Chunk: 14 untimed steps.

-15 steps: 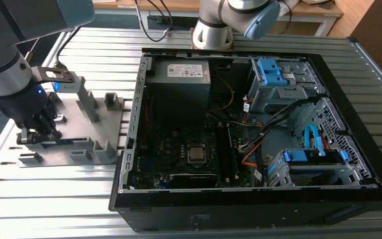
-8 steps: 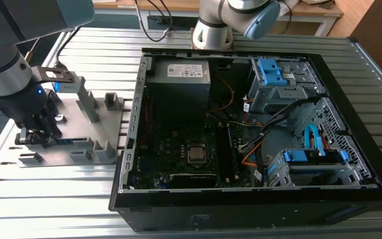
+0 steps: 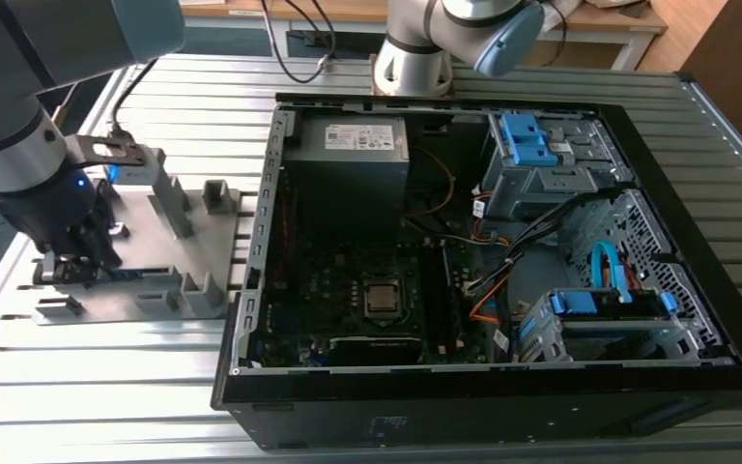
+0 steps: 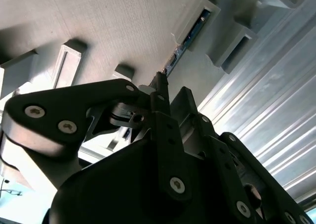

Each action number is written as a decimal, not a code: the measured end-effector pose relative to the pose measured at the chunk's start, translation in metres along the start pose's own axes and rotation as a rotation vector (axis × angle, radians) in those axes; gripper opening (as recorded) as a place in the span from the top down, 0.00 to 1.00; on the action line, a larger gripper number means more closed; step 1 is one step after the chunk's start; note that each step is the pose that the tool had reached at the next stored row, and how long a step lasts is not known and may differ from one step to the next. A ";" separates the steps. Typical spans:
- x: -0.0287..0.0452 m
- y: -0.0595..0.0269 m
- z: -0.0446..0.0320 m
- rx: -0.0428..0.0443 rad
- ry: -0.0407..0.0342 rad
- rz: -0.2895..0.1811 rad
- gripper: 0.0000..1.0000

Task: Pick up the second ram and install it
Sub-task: 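Pick up the second ram and move it above second insertion slot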

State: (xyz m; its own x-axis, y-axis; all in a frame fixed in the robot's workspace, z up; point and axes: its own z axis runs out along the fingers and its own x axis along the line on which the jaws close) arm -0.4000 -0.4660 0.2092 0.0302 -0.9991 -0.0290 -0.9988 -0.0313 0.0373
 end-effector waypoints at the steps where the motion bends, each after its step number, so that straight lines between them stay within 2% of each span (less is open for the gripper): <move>1: 0.0001 -0.0001 0.0018 -0.0007 -0.0001 0.000 0.71; 3: -0.0003 -0.0007 0.0050 -0.0013 -0.0024 0.000 0.71; 6: -0.0010 -0.0008 0.0075 -0.0009 -0.0188 -0.001 0.71; 7: -0.0010 -0.0009 0.0087 -0.0006 -0.0198 -0.001 0.71; 9: -0.0009 -0.0009 0.0113 -0.0009 -0.0192 -0.001 0.71; 11: -0.0007 -0.0011 0.0145 -0.0011 -0.0131 -0.001 0.71; 14: -0.0008 -0.0012 0.0187 -0.0013 -0.0121 0.000 0.71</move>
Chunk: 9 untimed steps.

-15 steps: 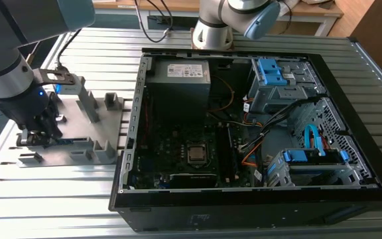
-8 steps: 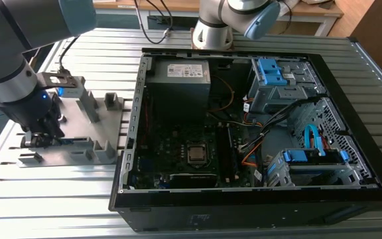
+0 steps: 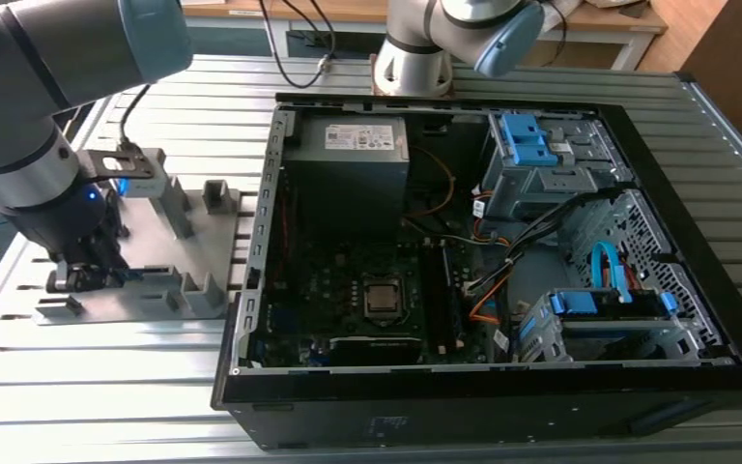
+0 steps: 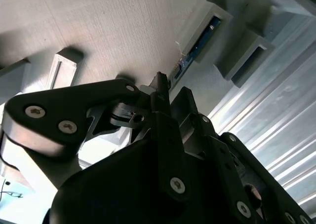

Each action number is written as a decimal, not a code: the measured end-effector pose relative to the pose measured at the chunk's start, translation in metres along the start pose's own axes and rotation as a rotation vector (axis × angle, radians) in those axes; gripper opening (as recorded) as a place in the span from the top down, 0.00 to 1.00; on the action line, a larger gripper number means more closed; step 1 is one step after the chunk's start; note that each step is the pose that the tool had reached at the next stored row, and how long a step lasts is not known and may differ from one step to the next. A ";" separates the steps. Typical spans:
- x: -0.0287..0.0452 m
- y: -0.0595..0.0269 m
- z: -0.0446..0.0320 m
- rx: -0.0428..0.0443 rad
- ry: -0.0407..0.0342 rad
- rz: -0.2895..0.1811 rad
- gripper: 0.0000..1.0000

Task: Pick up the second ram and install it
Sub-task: 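Pick up the second ram and move it above second insertion slot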

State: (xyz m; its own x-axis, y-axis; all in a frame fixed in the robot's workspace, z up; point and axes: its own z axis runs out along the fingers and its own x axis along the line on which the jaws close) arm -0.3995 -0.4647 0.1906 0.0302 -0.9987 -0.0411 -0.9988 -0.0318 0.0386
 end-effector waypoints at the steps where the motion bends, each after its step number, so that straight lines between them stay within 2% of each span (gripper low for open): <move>1: 0.0000 0.0000 0.0002 -0.0002 0.0001 0.000 0.71; 7: 0.0000 0.0000 0.0008 -0.0001 0.0000 0.000 0.72; 9: 0.0000 0.0000 0.0010 -0.0002 0.0000 0.000 0.85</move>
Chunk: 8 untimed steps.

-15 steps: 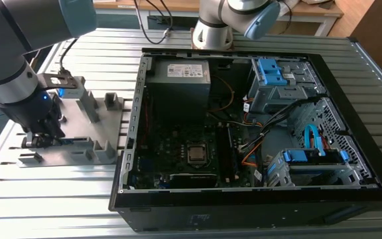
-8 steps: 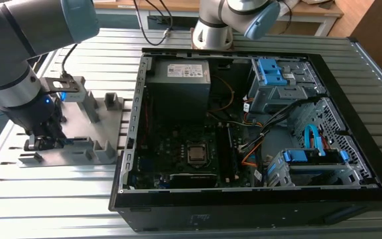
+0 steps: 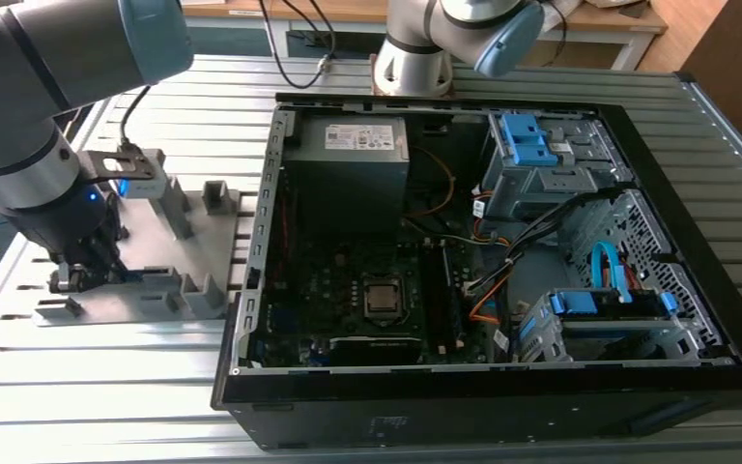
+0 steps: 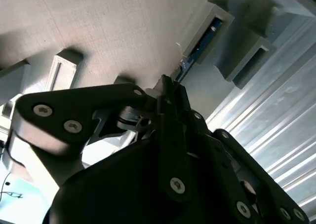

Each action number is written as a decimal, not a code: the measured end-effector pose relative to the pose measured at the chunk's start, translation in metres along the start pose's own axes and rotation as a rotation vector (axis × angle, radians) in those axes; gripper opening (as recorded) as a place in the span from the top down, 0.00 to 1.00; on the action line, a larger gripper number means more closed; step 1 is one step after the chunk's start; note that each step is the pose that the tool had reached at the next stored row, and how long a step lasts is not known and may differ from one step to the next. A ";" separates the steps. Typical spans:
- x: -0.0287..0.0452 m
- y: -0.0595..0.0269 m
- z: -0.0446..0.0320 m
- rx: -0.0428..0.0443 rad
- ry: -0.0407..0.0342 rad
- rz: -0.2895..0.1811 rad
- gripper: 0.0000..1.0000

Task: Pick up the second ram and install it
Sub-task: 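Pick up the second ram and move it above second insertion slot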

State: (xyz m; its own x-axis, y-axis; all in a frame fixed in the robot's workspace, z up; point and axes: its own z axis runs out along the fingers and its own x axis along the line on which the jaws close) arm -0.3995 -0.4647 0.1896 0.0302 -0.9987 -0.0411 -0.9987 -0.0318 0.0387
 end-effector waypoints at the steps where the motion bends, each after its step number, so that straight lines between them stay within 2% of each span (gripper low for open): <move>1: 0.0000 0.0000 0.0001 -0.0001 0.0000 0.000 0.85; 8: 0.0000 0.0000 0.0008 0.0001 0.0000 0.000 0.86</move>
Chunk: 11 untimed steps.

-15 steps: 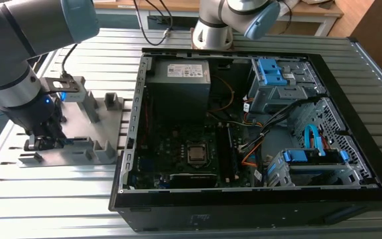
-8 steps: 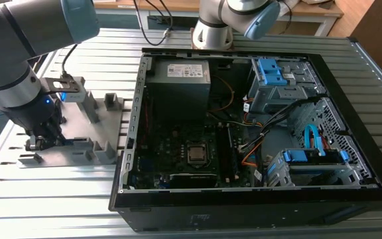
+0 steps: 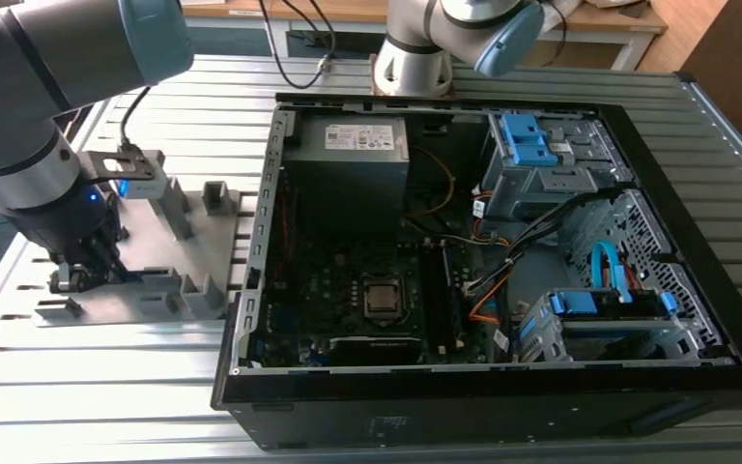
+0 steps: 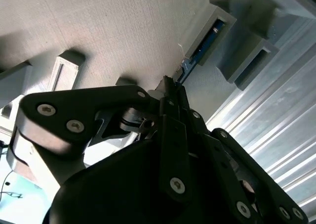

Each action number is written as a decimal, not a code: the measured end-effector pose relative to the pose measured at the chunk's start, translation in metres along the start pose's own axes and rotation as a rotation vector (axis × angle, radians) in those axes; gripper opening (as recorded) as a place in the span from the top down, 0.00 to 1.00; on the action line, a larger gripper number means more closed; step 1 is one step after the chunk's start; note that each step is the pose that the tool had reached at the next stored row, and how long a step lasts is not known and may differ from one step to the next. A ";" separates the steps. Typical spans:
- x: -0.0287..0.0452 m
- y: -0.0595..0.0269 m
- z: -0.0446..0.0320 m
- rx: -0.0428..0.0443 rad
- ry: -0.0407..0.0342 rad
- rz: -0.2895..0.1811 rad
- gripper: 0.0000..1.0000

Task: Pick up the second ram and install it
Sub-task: 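Pick up the second ram and move it above second insertion slot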

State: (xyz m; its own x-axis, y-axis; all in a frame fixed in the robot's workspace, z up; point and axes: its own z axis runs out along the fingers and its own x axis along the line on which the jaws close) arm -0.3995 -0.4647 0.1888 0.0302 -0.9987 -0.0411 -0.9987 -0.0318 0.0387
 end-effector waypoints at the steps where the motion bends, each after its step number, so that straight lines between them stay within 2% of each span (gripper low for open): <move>1: 0.0000 0.0000 0.0001 -0.0001 0.0000 0.000 0.86; 11: 0.0001 0.0000 0.0010 -0.0001 0.0000 0.000 0.86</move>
State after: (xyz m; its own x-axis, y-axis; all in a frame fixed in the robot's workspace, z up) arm -0.3995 -0.4647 0.1878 0.0302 -0.9987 -0.0412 -0.9987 -0.0318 0.0387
